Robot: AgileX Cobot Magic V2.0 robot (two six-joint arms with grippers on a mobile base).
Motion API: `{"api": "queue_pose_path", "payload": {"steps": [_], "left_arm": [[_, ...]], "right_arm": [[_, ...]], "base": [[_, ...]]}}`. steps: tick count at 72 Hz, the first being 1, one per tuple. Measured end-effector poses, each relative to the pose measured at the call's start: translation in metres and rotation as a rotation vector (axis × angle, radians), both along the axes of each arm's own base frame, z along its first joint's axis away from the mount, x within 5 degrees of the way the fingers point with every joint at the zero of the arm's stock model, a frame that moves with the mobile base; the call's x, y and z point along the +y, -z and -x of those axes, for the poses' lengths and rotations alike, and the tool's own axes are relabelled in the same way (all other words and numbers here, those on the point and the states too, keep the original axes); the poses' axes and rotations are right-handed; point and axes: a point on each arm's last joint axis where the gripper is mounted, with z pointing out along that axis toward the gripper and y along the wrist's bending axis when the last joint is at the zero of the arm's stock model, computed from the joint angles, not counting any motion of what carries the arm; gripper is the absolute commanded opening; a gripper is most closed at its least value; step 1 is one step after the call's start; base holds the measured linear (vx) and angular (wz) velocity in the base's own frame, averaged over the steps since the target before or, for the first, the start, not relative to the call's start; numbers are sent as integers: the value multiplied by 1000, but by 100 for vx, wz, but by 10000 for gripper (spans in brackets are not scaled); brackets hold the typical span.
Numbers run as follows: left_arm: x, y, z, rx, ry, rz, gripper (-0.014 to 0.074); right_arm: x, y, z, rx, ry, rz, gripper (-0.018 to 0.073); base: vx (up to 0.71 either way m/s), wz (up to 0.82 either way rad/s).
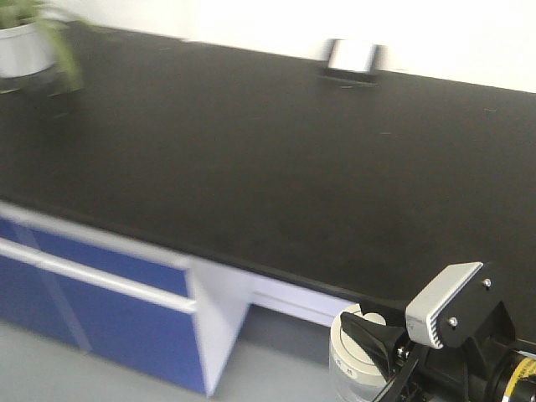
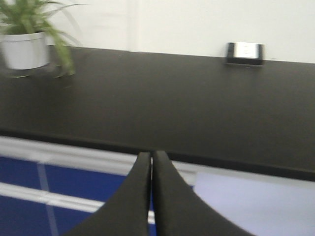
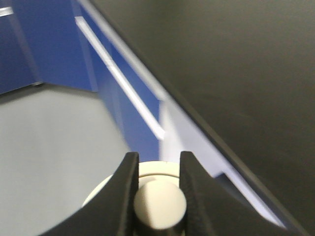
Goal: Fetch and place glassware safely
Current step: 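Drive the base across the lab to the black bench holding the jar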
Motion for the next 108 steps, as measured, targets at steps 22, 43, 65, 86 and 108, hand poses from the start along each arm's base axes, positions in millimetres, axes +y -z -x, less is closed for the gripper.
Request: {"api": "queue_pose_path", "payload": {"steps": [22,43,65,86,108], "left_arm": [[0,0,0,0,0,0,-7],[0,0,0,0,0,0,-7],[0,0,0,0,0,0,-7],[0,0,0,0,0,0,-7],[0,0,0,2,0,0,-7]], "right_arm": [[0,0,0,0,0,0,-1],[0,0,0,0,0,0,-1],[0,0,0,0,0,0,-1],[0,0,0,0,0,0,-1],[0,0,0,-1,0,0,-1]], "base": [[18,-67],[16,-34],[14,-5],[11,-7],[7,-7]]}}
